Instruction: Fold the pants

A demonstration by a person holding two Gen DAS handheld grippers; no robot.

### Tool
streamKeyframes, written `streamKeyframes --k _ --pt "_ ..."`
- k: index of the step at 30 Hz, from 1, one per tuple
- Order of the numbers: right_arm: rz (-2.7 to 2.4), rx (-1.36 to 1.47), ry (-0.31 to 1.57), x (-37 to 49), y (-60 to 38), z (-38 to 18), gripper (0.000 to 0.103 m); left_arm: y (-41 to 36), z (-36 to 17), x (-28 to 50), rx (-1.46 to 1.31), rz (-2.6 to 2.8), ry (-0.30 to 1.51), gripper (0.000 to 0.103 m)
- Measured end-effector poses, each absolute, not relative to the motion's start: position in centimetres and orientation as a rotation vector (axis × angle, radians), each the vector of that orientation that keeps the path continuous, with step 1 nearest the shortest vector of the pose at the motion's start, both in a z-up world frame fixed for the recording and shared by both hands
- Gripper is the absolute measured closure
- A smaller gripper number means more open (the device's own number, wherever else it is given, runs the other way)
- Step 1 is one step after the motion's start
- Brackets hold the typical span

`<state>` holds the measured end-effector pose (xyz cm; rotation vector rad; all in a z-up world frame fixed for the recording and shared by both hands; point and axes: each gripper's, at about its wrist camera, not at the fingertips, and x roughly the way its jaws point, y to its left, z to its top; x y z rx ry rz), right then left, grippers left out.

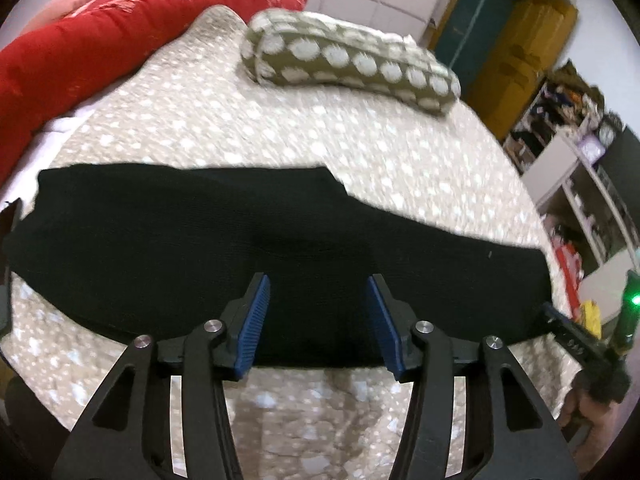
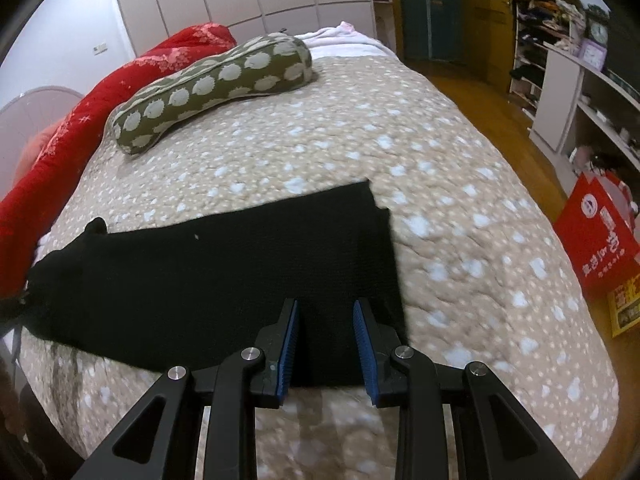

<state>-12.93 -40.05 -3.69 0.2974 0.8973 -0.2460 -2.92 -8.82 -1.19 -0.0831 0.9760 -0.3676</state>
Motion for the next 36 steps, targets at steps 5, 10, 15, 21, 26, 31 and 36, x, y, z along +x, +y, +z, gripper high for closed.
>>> streamKeyframes --k 5,10,15,21,26,31,36 --pt "-0.226 0.368 0.82 -14.8 -41.5 -3.0 0.076 -11.6 -3.2 -3.2 0.021 -0.359 1.008 0.053" --pt "-0.276 0.403 0.784 -15.4 -43.3 -2.8 0.064 -13.5 -1.7 -3.2 0.026 -0.409 0.974 0.051" --pt "-0.234 0.441 0.829 -13.6 -43.5 -4.3 0.062 -16.9 -1.5 -3.0 0.04 -0.486 0.979 0.044" --pt "-0.21 0.479 0.802 -13.7 -43.5 -5.2 0.061 -21.8 -1.5 -2.0 0.07 -0.611 1.007 0.044" --pt "-0.175 0.504 0.79 -14.7 -44.1 -5.3 0.061 -26.0 -1.4 -1.6 0.084 -0.704 1.039 0.044" --pt "-0.147 0.5 0.767 -15.3 -44.1 -5.6 0.059 -30.3 -1.3 -0.9 0.108 -0.773 1.072 0.034" --pt "-0.131 0.502 0.744 -15.2 -44.0 -5.9 0.057 -34.3 -0.9 0.0 0.135 -0.85 1.076 0.032"
